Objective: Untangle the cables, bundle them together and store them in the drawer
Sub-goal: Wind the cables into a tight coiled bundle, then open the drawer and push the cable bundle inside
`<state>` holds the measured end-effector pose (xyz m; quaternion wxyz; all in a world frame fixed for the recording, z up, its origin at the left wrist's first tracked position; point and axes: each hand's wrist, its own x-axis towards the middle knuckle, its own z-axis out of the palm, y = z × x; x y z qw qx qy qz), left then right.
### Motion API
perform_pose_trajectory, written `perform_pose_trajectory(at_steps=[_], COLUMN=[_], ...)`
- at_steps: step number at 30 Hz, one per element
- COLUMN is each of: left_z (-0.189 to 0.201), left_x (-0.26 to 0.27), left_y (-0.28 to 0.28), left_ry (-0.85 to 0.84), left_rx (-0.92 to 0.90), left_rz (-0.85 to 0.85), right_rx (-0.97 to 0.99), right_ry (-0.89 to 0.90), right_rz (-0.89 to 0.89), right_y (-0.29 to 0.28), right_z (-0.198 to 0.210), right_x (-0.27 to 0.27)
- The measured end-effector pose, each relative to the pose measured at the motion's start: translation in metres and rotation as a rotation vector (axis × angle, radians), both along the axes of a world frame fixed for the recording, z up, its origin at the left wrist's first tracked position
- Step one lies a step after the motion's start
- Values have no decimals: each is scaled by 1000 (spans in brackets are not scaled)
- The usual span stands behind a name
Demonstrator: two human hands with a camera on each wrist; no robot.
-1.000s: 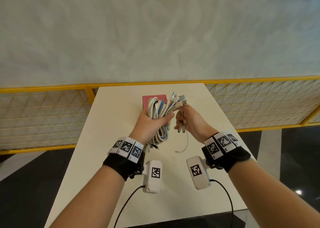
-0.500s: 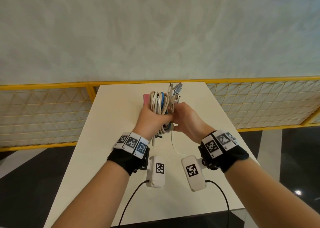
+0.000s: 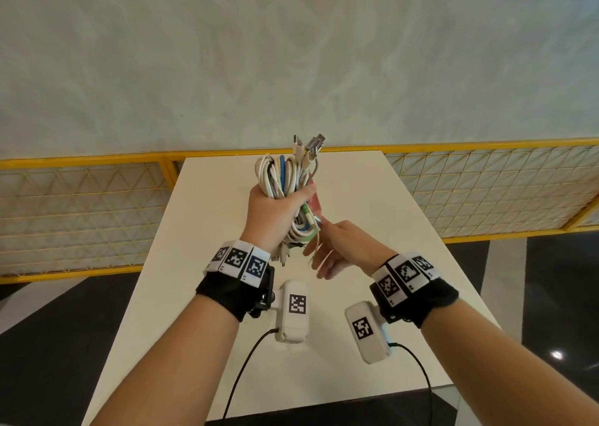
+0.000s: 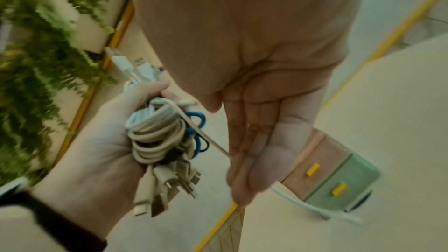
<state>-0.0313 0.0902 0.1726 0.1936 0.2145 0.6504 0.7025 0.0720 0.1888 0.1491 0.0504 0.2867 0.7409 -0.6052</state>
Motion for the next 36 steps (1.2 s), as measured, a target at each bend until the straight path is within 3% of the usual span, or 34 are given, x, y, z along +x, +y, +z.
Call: perform_pose_trajectory(at_steps=[5, 11, 22, 27, 29, 33, 36], left_z=[5, -4, -25, -21, -19, -17, -14], left_x=[-2, -5, -2, -7, -8, -6, -3], left_y=[-5, -17, -10, -15, -18, -22, -24], left_ry=[-48, 33, 17, 28, 47, 30, 27], left_rx=[25, -168, -136, -155, -188, -218, -203], left_rz=[-42, -207, -85, -92, -117, -187, -241], right_rx=[-206, -93, -96, -235, -59, 473, 758], right_ry=[235, 490, 579, 610, 585, 638, 625], right_rz=[-146, -451, -301, -269, -246, -271, -132], right_y=[1, 9, -19, -11, -2, 21, 37], right_z=[-14, -2, 7, 8, 8, 14, 19], right_x=[1, -3, -11, -6, -5, -4, -5])
